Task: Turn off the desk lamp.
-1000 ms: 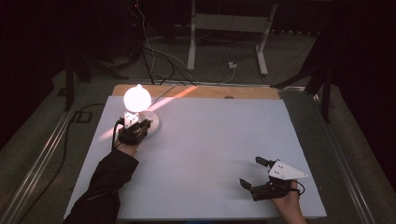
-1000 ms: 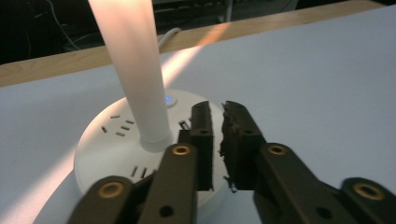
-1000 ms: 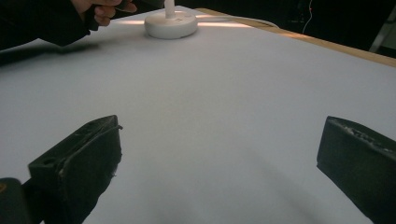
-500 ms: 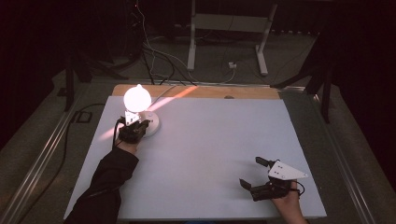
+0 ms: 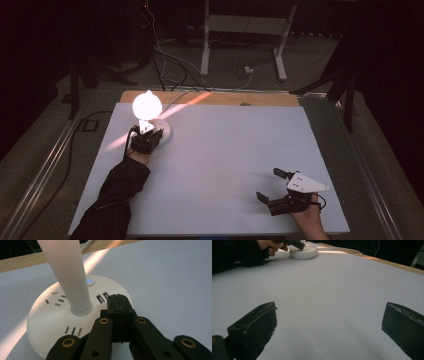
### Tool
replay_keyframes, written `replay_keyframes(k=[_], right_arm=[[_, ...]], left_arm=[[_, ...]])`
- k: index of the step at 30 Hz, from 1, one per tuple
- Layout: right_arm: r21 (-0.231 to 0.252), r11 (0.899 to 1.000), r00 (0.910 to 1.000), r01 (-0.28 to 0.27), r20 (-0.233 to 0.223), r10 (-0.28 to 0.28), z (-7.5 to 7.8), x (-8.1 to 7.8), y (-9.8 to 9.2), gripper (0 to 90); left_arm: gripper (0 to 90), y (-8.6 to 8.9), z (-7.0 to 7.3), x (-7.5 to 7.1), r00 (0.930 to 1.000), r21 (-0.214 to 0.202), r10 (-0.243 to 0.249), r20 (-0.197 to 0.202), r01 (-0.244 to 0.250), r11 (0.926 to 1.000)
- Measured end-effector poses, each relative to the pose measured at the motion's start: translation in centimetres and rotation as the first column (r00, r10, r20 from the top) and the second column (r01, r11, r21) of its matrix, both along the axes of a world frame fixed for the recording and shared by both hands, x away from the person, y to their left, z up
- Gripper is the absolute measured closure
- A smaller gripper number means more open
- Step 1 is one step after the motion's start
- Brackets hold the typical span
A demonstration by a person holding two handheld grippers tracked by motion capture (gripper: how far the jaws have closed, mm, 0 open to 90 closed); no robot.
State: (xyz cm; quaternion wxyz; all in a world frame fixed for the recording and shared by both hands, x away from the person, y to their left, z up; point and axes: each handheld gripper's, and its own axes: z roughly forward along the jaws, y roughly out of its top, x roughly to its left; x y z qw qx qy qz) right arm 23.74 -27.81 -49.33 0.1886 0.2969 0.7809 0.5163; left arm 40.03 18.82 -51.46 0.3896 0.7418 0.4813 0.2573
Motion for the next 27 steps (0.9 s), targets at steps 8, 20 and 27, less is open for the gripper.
replay_keyframes(k=[8,20,27], right_arm=[[-0.002,1.0,1.0,-0.002,-0.002,0.002,0.0,0.0,0.0,0.0],[-0.002,1.0,1.0,-0.001,-0.005,0.001,0.0,0.0,0.0,0.0],[0.0,1.0,1.0,0.001,0.0,-0.001,0.0,0.0,-0.1,0.0]], left_arm=[[90.0,0.0,-0.2,-0.1,0.9999,0.016,-0.001,0.016,0.001,0.9999],[90.0,-0.5,-0.1,-0.2,0.9995,0.077,-0.012,0.03,0.01,0.997],[90.0,0.3,1.1,-0.8,0.9953,-0.001,-0.025,0.094,0.025,0.9997]])
